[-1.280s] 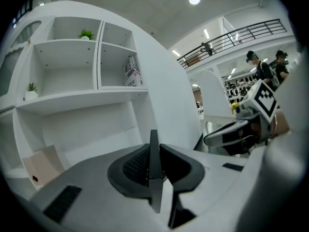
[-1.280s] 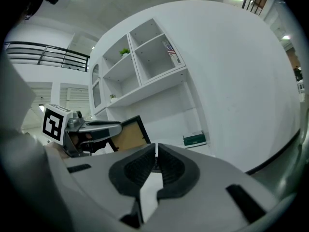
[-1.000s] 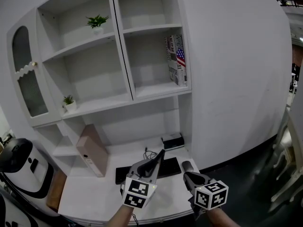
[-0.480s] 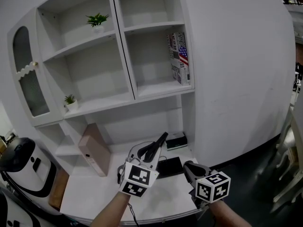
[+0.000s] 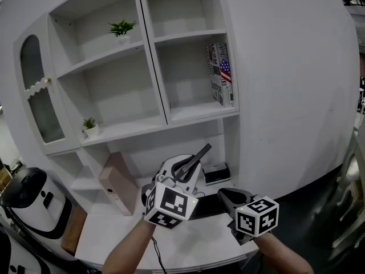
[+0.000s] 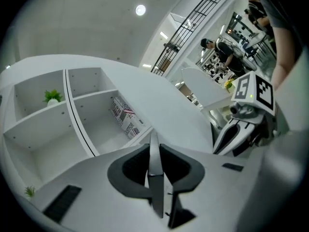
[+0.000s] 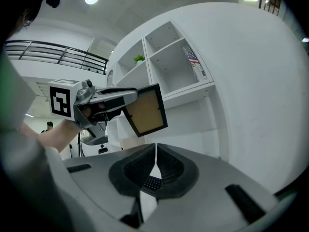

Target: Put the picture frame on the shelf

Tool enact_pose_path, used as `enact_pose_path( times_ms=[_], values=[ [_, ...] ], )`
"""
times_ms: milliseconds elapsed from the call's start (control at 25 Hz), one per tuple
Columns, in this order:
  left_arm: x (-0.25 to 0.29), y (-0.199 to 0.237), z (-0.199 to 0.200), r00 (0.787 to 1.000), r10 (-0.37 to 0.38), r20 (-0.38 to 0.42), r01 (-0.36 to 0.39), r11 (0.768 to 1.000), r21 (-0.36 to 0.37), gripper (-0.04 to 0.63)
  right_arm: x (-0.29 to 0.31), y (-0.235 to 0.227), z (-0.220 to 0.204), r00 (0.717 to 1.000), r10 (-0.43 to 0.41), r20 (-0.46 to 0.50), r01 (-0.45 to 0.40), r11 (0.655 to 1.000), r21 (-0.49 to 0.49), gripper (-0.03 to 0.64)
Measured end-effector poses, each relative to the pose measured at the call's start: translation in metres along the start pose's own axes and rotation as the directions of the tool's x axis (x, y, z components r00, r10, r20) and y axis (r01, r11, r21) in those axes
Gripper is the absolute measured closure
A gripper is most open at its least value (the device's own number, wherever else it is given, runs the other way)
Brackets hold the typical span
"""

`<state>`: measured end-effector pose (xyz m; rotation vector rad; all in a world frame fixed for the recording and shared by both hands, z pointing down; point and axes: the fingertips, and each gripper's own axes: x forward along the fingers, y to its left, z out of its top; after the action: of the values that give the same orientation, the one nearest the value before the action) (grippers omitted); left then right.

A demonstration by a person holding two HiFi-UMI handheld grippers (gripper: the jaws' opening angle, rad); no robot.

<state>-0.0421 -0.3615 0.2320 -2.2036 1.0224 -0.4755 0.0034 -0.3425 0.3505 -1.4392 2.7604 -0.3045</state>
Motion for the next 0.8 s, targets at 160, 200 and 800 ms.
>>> enact_pose_path(
  times_ms=[160, 200, 800],
  values=[
    [0.003, 0.01, 0.019, 1.0, 0.011, 0.028, -0.013, 0.996, 0.083, 0.529, 0.003, 0.001, 0.021, 1.0, 0.009, 0.024, -0.009, 0.999, -0.035, 0.615],
    [0.003, 0.013, 0.024, 0.999, 0.014, 0.035, -0.017, 0.995, 0.099, 0.528, 0.003, 0.002, 0.025, 1.0, 0.015, 0.027, -0.014, 0.999, -0.041, 0.615],
    [0.02, 0.037, 0.079, 0.995, 0.013, 0.097, -0.045, 0.94, 0.337, 0.528, 0.016, 0.001, 0.077, 0.997, 0.061, 0.051, -0.056, 0.993, -0.1, 0.615]
  ],
)
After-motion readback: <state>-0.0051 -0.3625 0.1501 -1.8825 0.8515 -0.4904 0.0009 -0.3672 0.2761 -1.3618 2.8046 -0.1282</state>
